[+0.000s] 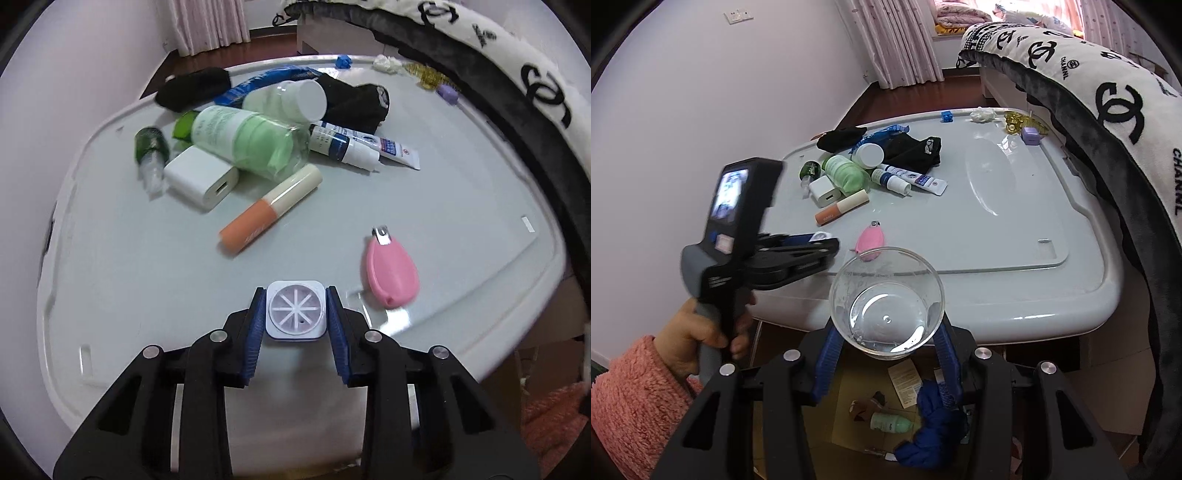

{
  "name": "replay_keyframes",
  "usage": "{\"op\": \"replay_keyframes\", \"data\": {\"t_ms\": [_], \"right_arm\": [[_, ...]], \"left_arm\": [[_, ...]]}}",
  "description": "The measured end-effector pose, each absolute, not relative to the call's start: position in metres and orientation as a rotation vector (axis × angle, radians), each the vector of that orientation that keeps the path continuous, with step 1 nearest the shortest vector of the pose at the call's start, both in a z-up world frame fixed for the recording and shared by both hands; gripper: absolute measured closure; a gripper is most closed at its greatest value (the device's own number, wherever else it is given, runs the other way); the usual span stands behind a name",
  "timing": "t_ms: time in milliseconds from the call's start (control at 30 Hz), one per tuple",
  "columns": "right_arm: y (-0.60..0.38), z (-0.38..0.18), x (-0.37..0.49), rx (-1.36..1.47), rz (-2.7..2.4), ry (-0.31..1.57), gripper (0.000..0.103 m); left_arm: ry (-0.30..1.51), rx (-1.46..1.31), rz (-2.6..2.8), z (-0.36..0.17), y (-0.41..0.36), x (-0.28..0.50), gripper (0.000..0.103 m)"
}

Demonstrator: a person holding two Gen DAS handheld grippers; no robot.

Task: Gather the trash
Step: 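Grasp the clear glass cup with the right tool while the left tool grasps the white square cap, then carry the cup and cap over the cardboard box and open both tools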

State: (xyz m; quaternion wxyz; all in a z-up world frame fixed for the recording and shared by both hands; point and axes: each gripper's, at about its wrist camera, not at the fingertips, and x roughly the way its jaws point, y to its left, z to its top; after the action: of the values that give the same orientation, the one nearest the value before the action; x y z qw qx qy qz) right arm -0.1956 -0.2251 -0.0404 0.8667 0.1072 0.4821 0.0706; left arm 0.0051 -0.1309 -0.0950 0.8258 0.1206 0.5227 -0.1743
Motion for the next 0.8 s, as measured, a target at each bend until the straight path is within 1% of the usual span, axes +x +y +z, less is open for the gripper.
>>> {"op": "replay_keyframes", "data": {"t_ms": [167,300,367,500,600,667,700,733,767,800], "right_arm": [[-0.218,-0.038,-0.202,0.209,0.157,1.008,0.056],[-0.206,-0.041,-0.212,0.208,0.171,1.031,0.056],[-0.200,-0.052,-0.216,0.218,0.169,1.075,0.056],[-0.186,-0.091,-0.223,0.183,0.135,1.220,0.056],[-0.178,-0.118,-0.227,0.142,0.103,1.307,0.056],[-0.179,-0.143,-0.228,0.149,0.071,1.394,0.056],[-0.181,-0.150,-0.228,0.144,0.049,1.416,0.054],[-0.185,-0.161,-0.227,0.129,0.004,1.445,0.049],[-0.189,-0.170,-0.226,0.111,-0.040,1.468,0.033],[-0.192,-0.176,-0.225,0.095,-0.066,1.481,0.030]], "left_arm": [[1.072,0.253,-0.390,-0.056,-0.112,-0.046,0.071],[1.142,0.240,-0.376,-0.051,-0.096,-0.088,0.071],[1.208,0.243,-0.360,-0.062,-0.088,-0.108,0.071],[1.363,0.235,-0.352,-0.109,-0.082,-0.137,0.071],[1.505,0.198,-0.361,-0.151,-0.084,-0.147,0.071],[1.569,0.198,-0.336,-0.171,-0.084,-0.147,0.071],[1.600,0.217,-0.297,-0.183,-0.083,-0.146,0.065],[1.641,0.230,-0.270,-0.194,-0.081,-0.145,0.042],[1.666,0.229,-0.255,-0.203,-0.079,-0.144,0.031],[1.678,0.231,-0.245,-0.207,-0.078,-0.143,0.025]]}}
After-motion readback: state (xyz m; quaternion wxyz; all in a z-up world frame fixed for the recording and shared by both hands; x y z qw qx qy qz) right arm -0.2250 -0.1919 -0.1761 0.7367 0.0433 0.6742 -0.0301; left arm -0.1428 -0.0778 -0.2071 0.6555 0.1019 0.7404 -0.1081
